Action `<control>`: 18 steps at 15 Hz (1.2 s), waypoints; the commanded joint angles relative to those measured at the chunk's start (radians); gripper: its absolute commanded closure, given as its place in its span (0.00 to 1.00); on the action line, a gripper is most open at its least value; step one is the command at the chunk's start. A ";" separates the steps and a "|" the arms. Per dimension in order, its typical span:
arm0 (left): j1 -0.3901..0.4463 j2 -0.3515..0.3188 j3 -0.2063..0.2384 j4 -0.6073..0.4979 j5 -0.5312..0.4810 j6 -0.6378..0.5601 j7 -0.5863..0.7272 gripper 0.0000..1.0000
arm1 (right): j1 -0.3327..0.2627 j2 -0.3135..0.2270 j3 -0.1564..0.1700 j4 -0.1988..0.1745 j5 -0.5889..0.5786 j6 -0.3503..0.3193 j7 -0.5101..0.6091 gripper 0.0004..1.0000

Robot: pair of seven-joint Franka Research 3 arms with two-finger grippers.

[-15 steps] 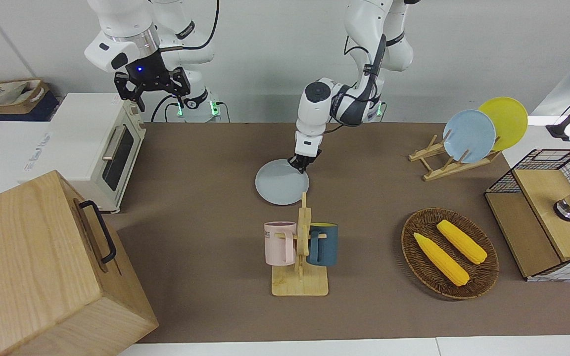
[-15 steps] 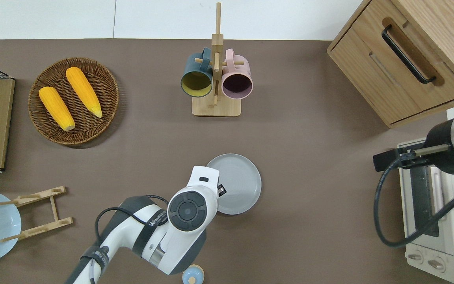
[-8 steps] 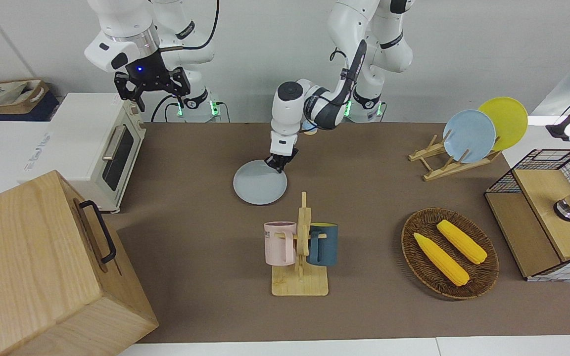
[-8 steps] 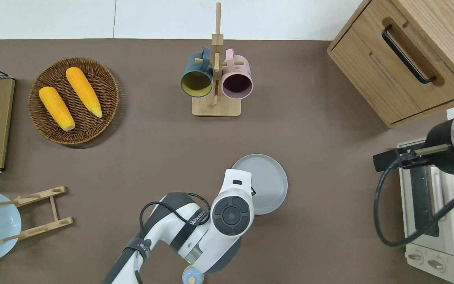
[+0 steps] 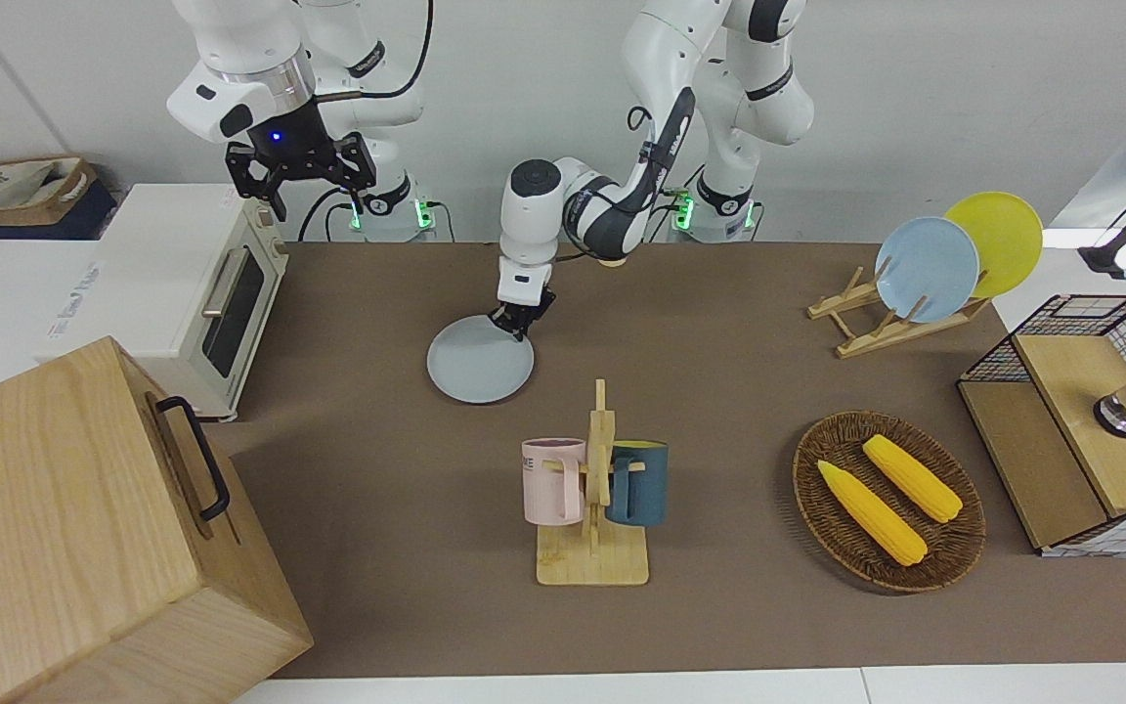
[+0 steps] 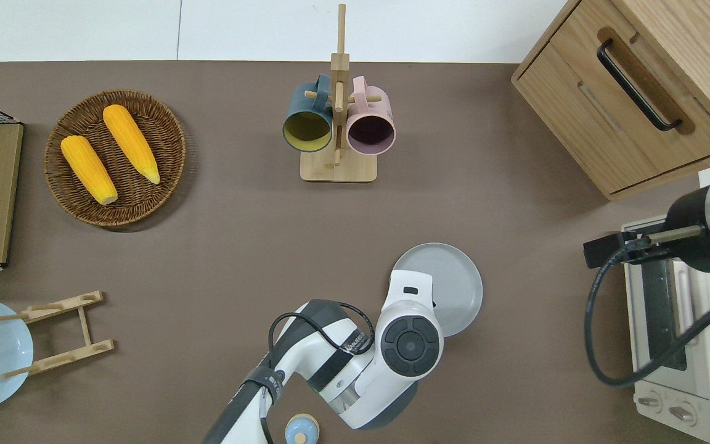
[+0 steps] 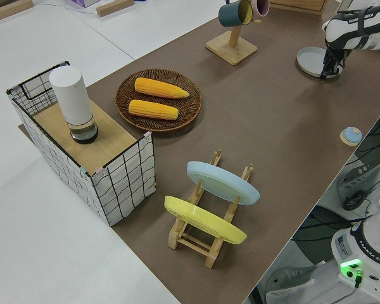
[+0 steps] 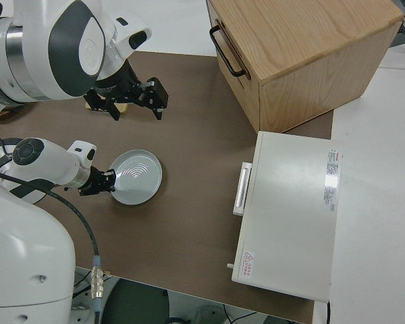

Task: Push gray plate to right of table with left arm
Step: 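Keep pushing the gray plate with the left gripper toward the toaster oven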

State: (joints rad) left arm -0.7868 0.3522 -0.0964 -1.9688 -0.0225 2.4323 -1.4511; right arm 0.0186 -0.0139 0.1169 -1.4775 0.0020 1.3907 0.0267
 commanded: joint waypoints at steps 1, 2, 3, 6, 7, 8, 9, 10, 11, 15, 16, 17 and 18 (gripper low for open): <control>-0.026 0.059 0.006 0.067 0.045 -0.033 -0.052 1.00 | -0.020 -0.003 0.015 0.008 0.010 -0.015 0.001 0.02; -0.026 0.057 0.006 0.067 0.049 -0.033 -0.052 1.00 | -0.020 -0.003 0.013 0.008 0.010 -0.015 0.002 0.02; -0.026 0.056 0.006 0.068 0.047 -0.033 -0.052 0.89 | -0.020 -0.003 0.013 0.008 0.010 -0.015 0.001 0.02; -0.019 0.045 0.009 0.070 0.050 -0.041 -0.046 0.29 | -0.020 -0.003 0.015 0.008 0.010 -0.015 0.001 0.02; -0.019 0.044 0.010 0.071 0.059 -0.051 -0.043 0.24 | -0.020 -0.003 0.015 0.008 0.010 -0.015 0.001 0.02; -0.015 0.041 0.012 0.073 0.067 -0.055 -0.043 0.17 | -0.020 -0.003 0.013 0.008 0.010 -0.016 0.001 0.02; -0.014 0.037 0.014 0.073 0.068 -0.058 -0.041 0.11 | -0.020 -0.003 0.013 0.008 0.010 -0.015 0.001 0.02; -0.012 0.030 0.015 0.076 0.070 -0.065 -0.041 0.03 | -0.020 -0.003 0.015 0.008 0.010 -0.015 0.002 0.02; -0.011 0.024 0.017 0.082 0.070 -0.082 -0.037 0.02 | -0.020 -0.003 0.013 0.008 0.010 -0.015 0.001 0.02; 0.006 -0.002 0.036 0.132 0.075 -0.202 0.035 0.02 | -0.020 -0.003 0.015 0.008 0.010 -0.015 0.001 0.02; 0.017 -0.009 0.040 0.142 0.075 -0.226 0.063 0.02 | -0.020 -0.003 0.015 0.008 0.010 -0.015 0.001 0.02; 0.027 -0.016 0.040 0.151 0.076 -0.240 0.104 0.02 | -0.020 -0.003 0.015 0.008 0.010 -0.015 0.001 0.02; 0.032 -0.025 0.040 0.157 0.075 -0.266 0.151 0.02 | -0.020 -0.003 0.015 0.008 0.010 -0.015 0.002 0.02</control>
State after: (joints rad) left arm -0.7825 0.3584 -0.0585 -1.8392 0.0354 2.2494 -1.4063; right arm 0.0186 -0.0139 0.1169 -1.4775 0.0020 1.3907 0.0267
